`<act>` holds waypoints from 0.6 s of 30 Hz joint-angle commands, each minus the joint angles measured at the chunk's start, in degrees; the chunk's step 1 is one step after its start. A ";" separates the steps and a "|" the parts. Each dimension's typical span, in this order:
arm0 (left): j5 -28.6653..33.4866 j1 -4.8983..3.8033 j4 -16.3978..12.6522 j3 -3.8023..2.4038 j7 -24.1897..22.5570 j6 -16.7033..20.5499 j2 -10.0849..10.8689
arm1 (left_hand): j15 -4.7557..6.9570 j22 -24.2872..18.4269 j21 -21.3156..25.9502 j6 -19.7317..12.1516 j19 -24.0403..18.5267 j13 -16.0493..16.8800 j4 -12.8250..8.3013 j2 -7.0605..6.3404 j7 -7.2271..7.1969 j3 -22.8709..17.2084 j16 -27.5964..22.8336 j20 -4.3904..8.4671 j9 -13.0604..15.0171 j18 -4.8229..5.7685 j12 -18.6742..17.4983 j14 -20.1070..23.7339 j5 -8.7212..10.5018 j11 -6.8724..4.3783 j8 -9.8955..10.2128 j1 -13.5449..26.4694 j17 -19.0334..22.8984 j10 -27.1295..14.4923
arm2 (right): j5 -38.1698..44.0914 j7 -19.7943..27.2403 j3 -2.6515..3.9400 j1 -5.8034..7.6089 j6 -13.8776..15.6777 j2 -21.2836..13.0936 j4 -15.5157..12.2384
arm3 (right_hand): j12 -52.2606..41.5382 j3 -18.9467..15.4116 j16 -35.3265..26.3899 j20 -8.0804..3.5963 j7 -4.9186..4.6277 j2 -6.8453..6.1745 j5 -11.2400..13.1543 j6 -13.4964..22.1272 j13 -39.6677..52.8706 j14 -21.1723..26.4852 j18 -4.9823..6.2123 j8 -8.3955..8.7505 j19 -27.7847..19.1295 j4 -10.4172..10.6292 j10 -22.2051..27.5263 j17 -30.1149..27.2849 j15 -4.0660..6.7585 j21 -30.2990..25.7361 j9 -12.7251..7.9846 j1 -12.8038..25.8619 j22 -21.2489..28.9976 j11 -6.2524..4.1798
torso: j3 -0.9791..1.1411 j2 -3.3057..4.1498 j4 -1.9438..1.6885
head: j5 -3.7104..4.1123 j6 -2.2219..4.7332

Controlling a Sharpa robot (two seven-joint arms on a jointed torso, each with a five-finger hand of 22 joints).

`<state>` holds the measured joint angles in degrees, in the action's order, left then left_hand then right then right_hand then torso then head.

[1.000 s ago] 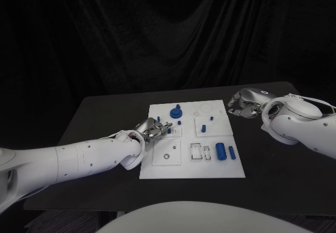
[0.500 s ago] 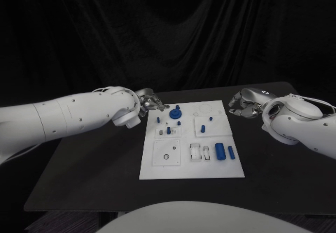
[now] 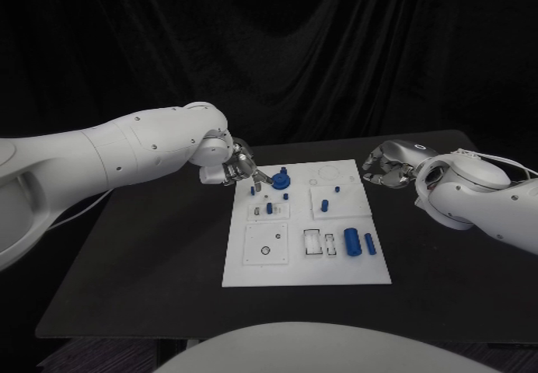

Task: Assemble the parts on the task board

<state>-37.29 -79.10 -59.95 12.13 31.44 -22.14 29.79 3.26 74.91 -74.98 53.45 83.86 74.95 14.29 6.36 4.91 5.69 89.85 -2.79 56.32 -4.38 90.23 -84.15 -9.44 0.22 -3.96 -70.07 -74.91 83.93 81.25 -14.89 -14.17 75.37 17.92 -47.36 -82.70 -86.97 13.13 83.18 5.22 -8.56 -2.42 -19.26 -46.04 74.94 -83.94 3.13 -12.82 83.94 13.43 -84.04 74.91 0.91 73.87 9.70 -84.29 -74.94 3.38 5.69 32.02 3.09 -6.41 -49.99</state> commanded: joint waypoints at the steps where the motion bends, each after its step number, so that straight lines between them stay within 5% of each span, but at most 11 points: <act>1: 2.74 -0.20 1.23 -0.04 3.07 -5.34 -1.31 | -0.05 10.80 -0.32 0.11 1.62 15.05 -0.43 -0.05 0.00 0.31 0.15 -0.21 -0.85 1.11 -0.23 -5.85 0.35 0.05 0.42 0.82 -15.09 6.07 | 0.19 -0.84 0.03 -0.09 -0.59 -0.07 -0.24 | 0.39 0.42 -0.36 0.12 0.03 0.36 -0.47 0.29 8.78 -2.60 0.61 0.28 -0.43 -0.01 0.11 1.36 -0.18 -0.31 -0.11 0.34 -10.07 0.18 | -0.22 0.36 0.08 | -0.22 -0.01; 18: -4.02 2.43 3.09 -0.05 4.58 -0.52 -4.04 | 0.05 10.46 0.45 0.24 1.68 15.05 -1.78 0.12 0.00 0.35 0.15 -0.10 -4.73 0.91 -0.23 -5.85 0.15 0.03 0.05 2.57 -15.09 6.07 | 0.19 -0.76 0.04 -0.08 -0.64 -0.87 -0.97 | 0.39 0.42 -0.36 0.12 0.03 0.36 -0.47 0.29 8.78 -2.60 0.61 0.28 -0.43 -0.01 0.11 1.36 -0.18 -0.31 -0.11 0.34 -10.07 0.18 | -0.21 0.60 0.09 | -0.14 -0.01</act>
<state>-39.22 -76.80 -56.65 12.13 35.24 -23.98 25.87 3.26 74.91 -74.74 53.35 83.86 74.95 12.91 6.38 5.01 6.05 89.85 -2.78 51.70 -4.37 90.24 -84.15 -9.06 0.22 -3.77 -67.82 -74.91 83.93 81.24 -14.90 -14.18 75.37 17.63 -48.17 -83.49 -86.97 13.13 83.18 5.22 -8.56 -2.42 -19.53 -46.04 74.93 -83.94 3.13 -12.82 83.94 13.43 -84.04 74.91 0.90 73.87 9.64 -84.29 -74.93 3.38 5.45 32.68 3.19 -6.54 -49.99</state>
